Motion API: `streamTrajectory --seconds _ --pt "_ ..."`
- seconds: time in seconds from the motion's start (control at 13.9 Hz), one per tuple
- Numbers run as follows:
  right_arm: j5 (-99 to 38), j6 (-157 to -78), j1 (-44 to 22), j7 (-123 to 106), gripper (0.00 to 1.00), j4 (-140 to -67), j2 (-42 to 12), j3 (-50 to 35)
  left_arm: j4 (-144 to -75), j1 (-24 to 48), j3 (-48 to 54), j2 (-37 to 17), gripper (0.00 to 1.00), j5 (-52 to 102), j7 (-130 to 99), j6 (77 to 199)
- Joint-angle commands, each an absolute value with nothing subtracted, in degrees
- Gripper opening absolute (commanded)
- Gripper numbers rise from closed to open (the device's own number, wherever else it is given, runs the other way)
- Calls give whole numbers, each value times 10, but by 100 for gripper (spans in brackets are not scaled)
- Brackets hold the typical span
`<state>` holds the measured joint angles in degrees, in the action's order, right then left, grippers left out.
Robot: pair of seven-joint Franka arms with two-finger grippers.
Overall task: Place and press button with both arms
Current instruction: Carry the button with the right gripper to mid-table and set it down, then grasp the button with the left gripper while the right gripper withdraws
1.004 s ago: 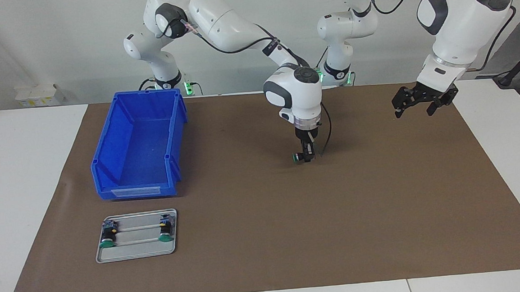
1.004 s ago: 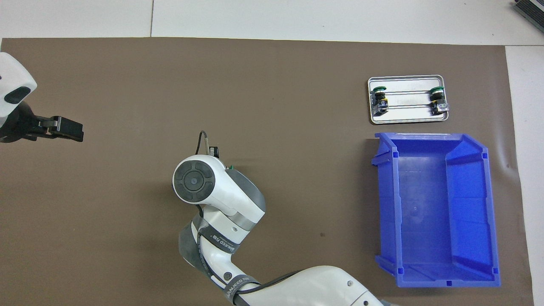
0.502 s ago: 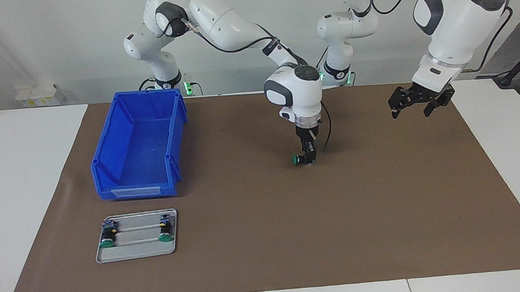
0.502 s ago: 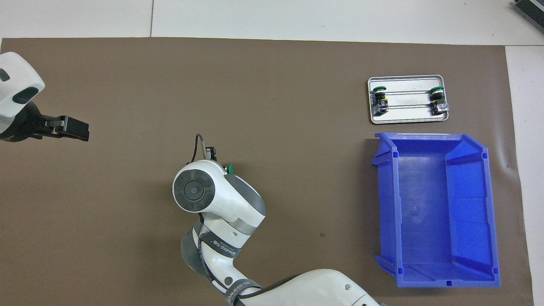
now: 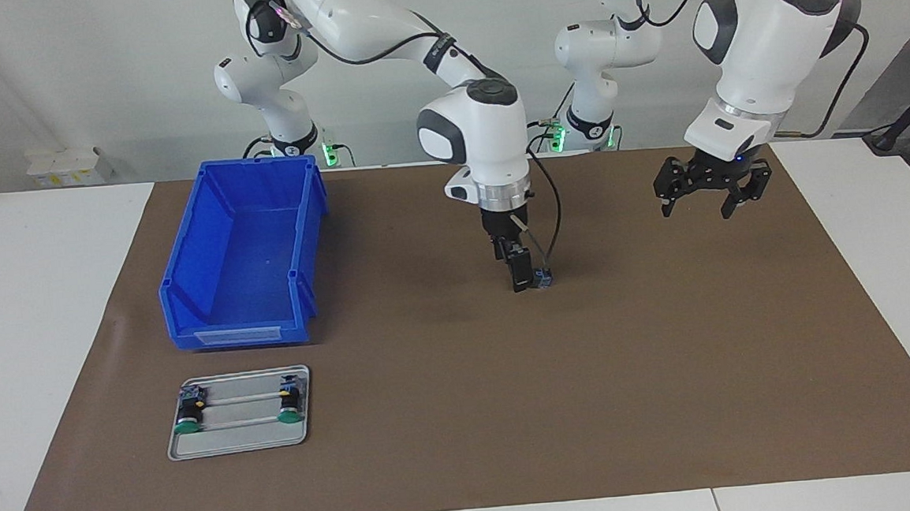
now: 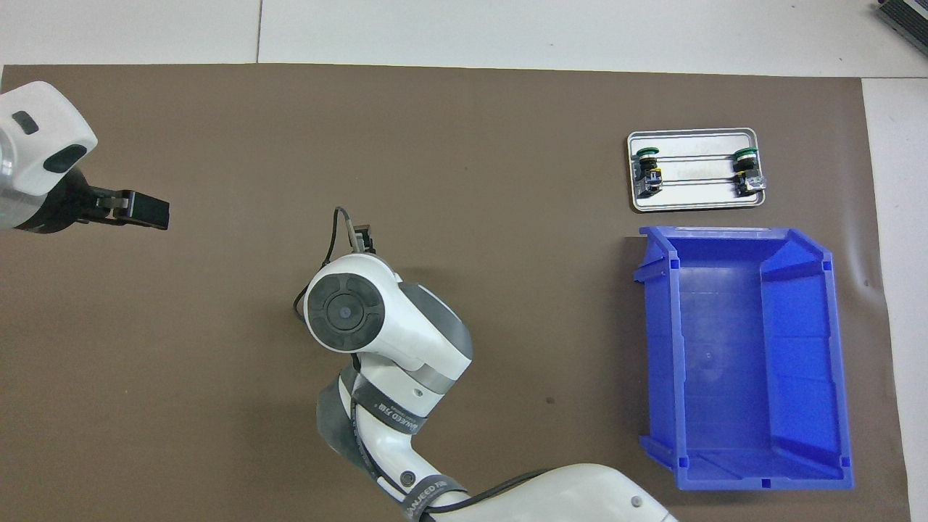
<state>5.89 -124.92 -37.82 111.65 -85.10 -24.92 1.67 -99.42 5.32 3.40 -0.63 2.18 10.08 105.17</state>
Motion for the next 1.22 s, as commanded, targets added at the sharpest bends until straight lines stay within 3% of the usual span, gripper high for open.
streamTrajectory --seconds 0.0,0.65,1.15 --pt "59 -1216 -331 963 100 -888 -197 12 -1041 55 29 18 100 100 232 1090" --pt "33 -1106 -123 436 100 -888 -100 13 -1185 177 29 7 100 120 493 1263" --pt "33 -934 -73 110 100 -884 -4 20 -1233 226 29 -45 100 120 566 1381"
